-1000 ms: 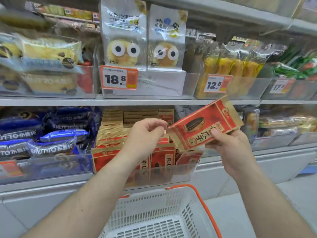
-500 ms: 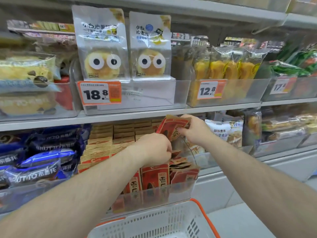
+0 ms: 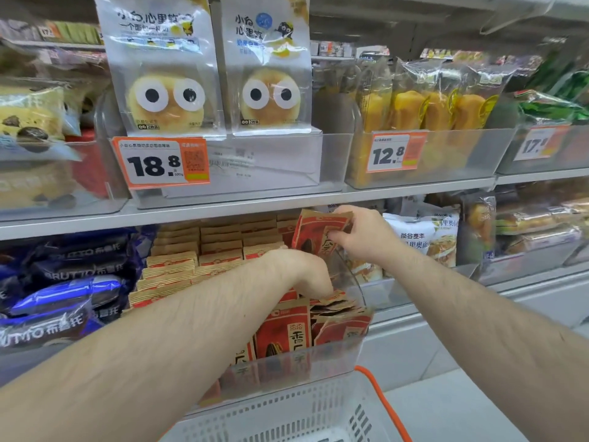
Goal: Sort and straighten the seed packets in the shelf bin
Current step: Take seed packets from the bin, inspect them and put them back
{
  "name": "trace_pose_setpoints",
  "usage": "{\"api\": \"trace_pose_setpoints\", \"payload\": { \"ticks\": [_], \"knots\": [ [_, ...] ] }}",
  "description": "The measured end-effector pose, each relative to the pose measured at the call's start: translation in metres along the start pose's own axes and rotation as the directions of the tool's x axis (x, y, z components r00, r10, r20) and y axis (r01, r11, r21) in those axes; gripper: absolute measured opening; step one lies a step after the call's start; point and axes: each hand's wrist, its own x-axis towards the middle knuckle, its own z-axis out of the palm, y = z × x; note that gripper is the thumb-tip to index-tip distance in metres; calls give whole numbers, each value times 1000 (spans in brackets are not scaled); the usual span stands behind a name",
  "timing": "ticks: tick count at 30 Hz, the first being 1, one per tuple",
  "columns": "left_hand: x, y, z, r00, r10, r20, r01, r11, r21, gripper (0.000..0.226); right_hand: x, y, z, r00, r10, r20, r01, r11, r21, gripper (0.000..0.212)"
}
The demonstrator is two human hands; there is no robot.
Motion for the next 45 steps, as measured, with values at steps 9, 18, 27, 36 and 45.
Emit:
{"api": "trace_pose_setpoints", "payload": {
  "ticks": [9, 18, 27, 36, 45],
  "knots": [
    [-1, 7, -2, 999, -24, -21, 26, 994, 107, 35, 32, -7, 31, 987, 113, 112, -89, 975, -202, 20],
    [-19, 6, -3, 990, -46, -136, 65, 988, 142, 31, 56, -24, 42, 904, 242, 352, -146, 949, -278, 34],
    [-28, 0, 1, 972, -59, -227, 80, 993, 83, 25, 30, -46, 17, 802, 232, 551, -196, 973, -125, 42],
    [-41, -19, 1, 773, -9, -634, 48, 998, 44, 37, -14, -30, -27, 874, 90, 477, -202, 961, 189, 25],
    [-83, -43, -33, 486, -250, -837, -423, 771, -476, 23, -36, -81, -49, 1000, 16, -6, -12, 932, 363, 18]
  ]
}}
